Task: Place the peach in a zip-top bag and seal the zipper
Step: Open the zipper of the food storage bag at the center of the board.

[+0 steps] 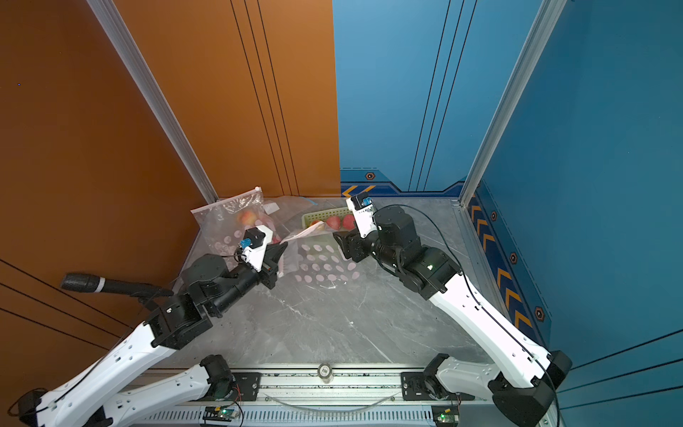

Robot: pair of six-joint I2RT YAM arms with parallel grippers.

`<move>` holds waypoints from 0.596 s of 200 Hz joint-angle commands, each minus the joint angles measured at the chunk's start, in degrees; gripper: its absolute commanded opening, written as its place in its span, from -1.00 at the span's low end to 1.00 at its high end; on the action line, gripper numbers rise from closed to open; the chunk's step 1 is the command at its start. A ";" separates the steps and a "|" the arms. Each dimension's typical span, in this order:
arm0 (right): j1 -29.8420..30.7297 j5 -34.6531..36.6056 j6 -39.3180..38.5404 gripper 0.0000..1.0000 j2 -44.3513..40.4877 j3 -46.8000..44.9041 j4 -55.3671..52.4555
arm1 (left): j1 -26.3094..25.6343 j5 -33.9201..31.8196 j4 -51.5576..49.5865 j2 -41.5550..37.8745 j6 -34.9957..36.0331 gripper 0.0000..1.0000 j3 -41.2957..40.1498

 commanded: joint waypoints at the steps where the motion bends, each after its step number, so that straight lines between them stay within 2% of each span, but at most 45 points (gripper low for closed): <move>1: 0.56 0.39 2.58 0.40 0.06 2.79 -2.53 | 3.04 -3.85 -11.78 -1.35 -7.48 -1.00 3.73; 52: 1.34 2.04 5.67 0.41 1.00 3.04 -3.34 | 10.53 -14.83 -24.73 -4.98 -13.04 -1.00 8.83; 95: 1.35 1.33 7.86 0.41 2.46 3.10 -2.87 | 11.06 -21.78 -34.88 -5.53 -15.29 -1.00 16.18; 119: 1.35 -0.82 10.54 0.37 3.73 2.57 -1.30 | 11.00 -22.22 -37.15 -4.30 -16.11 -1.00 17.94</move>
